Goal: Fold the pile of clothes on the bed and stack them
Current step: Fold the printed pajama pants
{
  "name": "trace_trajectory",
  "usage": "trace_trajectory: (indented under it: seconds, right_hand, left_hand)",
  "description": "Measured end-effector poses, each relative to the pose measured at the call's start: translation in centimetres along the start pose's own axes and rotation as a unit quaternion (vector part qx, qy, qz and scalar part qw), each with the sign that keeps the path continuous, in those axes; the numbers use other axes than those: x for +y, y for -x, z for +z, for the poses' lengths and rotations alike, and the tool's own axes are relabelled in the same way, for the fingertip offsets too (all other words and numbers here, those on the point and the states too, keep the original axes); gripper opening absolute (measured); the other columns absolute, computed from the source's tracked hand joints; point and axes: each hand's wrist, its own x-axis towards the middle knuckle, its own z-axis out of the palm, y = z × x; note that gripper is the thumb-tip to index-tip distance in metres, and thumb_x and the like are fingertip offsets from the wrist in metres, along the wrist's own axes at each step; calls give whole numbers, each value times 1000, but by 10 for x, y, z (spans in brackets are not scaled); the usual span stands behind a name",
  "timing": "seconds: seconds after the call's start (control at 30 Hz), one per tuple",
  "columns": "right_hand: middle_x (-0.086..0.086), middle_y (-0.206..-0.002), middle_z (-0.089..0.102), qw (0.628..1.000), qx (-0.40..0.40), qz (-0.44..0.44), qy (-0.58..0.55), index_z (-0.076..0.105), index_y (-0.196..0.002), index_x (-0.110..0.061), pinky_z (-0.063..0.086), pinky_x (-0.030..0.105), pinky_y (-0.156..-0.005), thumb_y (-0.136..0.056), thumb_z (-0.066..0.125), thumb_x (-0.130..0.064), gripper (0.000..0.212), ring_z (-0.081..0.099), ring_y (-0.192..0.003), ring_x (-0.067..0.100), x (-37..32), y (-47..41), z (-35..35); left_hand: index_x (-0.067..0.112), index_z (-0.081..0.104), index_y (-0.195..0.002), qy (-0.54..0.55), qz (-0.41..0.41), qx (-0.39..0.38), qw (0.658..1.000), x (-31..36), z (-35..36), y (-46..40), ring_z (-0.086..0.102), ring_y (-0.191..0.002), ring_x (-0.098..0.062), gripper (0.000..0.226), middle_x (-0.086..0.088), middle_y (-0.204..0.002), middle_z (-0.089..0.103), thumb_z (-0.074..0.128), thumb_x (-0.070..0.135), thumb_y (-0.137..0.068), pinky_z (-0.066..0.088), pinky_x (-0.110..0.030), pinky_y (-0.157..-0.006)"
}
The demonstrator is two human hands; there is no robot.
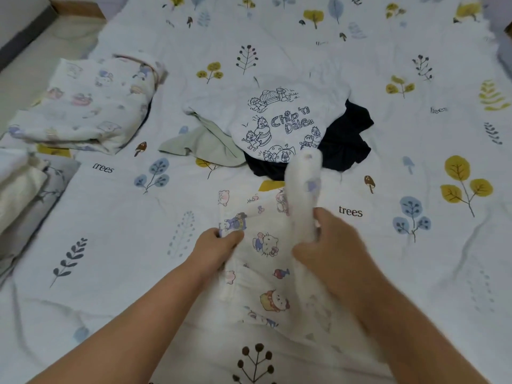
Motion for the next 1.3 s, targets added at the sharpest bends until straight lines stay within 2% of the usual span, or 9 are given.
trace_trajectory:
  seconds: [0.27,0.37,0.47,0.6,0.7,0.9,1.03,1.13,1.3]
  right_hand:
    - [-1,-109,61,983,-142,-96,-64,50,-127,-16,49,31,-89,-88,53,-18,39,60,-92,16,-29,9,95]
    - [-3,-132,52,992,1,-124,-16,49,-134,-20,34,22,-101,-94,38,-23,42,47,-120,12,-22,6,92]
    - [5,-158,5,985,43,-90,141,10,-150,-18,5,30,-116,-93,16,-39,61,1,-145,20,0,-3,96]
    - [10,-156,-9,960,26,-76,267,-8,-147,-19,-5,44,-116,-80,2,-57,78,-16,-143,23,43,-13,129]
    - [12,-151,29,964,52,-87,246,28,-144,-16,16,50,-107,-87,29,-51,67,20,-139,26,53,-16,140]
    - [3,-156,-5,969,38,-120,214,8,-150,-20,1,44,-116,-85,12,-56,74,-6,-144,16,63,-19,139]
    - [5,-150,28,992,111,-56,-18,34,-143,-17,29,35,-109,-91,35,-40,57,30,-135,21,60,-18,100]
    - [4,-130,46,993,62,43,-88,25,-146,-20,39,32,-93,-93,49,-30,59,48,-110,17,60,-30,84]
    - [1,-114,61,983,-26,99,-153,45,-132,-18,48,35,-89,-84,62,-20,51,59,-101,20,54,-40,78]
  left_hand:
    - [9,67,-87,120,-47,-106,986,16,-27,2,65,-82,-27,73,-11,-84,72,22,66,-91,50,-33,-75]
    - [13,55,-123,-56,84,29,994,20,-23,-4,55,-115,-27,67,-11,-125,59,31,64,-88,44,-38,-97]
    - [23,12,-150,-335,374,121,856,17,-16,-17,10,-144,-20,68,-4,-157,11,21,55,-90,11,-37,-115]
    - [35,-12,-143,-545,383,39,745,-1,-5,-47,-11,-145,-19,69,6,-158,-8,-10,57,-77,-4,-47,-116]
    - [39,-23,-135,-534,356,38,766,-16,-5,-63,-11,-145,-18,63,7,-158,-10,-12,59,-76,-4,-45,-115]
    - [31,-21,-141,-502,319,81,800,-18,1,-55,-10,-145,-23,72,-3,-157,-13,7,65,-84,-2,-44,-116]
    - [12,16,-146,-386,140,188,892,-7,0,-25,32,-131,-35,75,-19,-141,34,42,55,-89,29,-46,-106]
    - [15,37,-121,-217,69,66,971,-12,-6,-7,62,-97,-30,47,-10,-106,63,48,46,-88,49,-38,-86]
    - [28,41,-128,-12,124,-62,990,-20,-13,8,56,-58,-1,47,3,-99,63,56,9,-87,46,-20,-58]
